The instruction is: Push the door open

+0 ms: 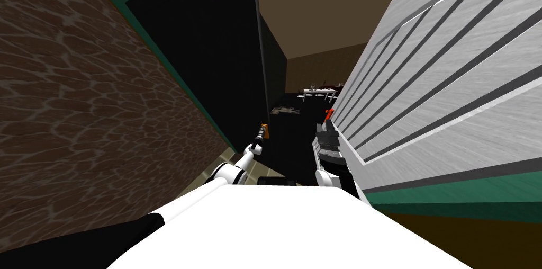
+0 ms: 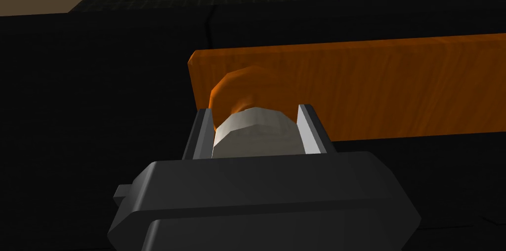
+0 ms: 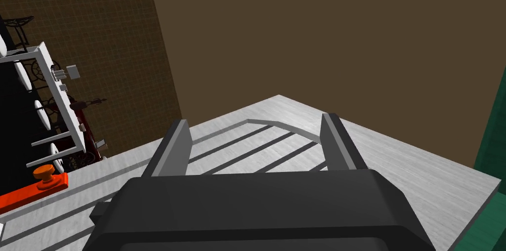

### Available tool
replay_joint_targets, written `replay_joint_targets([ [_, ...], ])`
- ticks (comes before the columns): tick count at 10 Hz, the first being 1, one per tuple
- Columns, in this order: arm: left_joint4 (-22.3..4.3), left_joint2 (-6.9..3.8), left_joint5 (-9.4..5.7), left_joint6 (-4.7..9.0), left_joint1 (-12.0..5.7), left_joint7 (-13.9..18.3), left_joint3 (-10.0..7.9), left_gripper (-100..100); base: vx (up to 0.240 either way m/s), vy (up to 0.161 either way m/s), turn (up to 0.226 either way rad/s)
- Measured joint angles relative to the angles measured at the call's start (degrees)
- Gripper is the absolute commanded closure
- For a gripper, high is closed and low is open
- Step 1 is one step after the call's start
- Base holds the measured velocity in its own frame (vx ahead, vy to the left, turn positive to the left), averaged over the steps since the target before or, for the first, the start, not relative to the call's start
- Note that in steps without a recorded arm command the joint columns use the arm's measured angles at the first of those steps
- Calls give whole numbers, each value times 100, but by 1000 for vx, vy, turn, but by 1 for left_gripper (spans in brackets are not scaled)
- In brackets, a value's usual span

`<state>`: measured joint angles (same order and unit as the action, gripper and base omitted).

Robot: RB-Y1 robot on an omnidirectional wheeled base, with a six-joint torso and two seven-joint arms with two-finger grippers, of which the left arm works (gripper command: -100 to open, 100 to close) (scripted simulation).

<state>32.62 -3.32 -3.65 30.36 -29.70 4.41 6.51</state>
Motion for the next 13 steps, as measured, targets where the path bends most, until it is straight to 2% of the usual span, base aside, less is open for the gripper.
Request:
replay_joint_targets([
  [2,63,-23,-22,-63,61,-50,-69,100,192,-111,72],
  [3,-139,-12,-51,16,-37,-96,-152,100,173,-135,46],
  [4,145,-49,-56,-75,124,-135,-190,100,118,-89,48],
  [5,2,-68,-78,-48,5,-149,-240,100,140,-102,54],
  [6,70,-67,-99,-92,23,-199,-312,100,178,-135,96],
  [7,-163,-73,-131,-8,-91,-241,-395,100,186,-105,37],
  [8,-176,-113,-146,21,-69,-238,-429,100,174,-97,61],
  [9,-45,-112,-161,-39,3,-279,-488,100,169,-124,88],
  [11,-169,-176,-220,-50,-93,-327,-640,100,183,-162,99],
  [12,28,-197,-238,-136,15,-378,-710,100,174,-160,91],
  [13,59,-211,-265,-150,41,-430,-795,100,190,-149,84],
])
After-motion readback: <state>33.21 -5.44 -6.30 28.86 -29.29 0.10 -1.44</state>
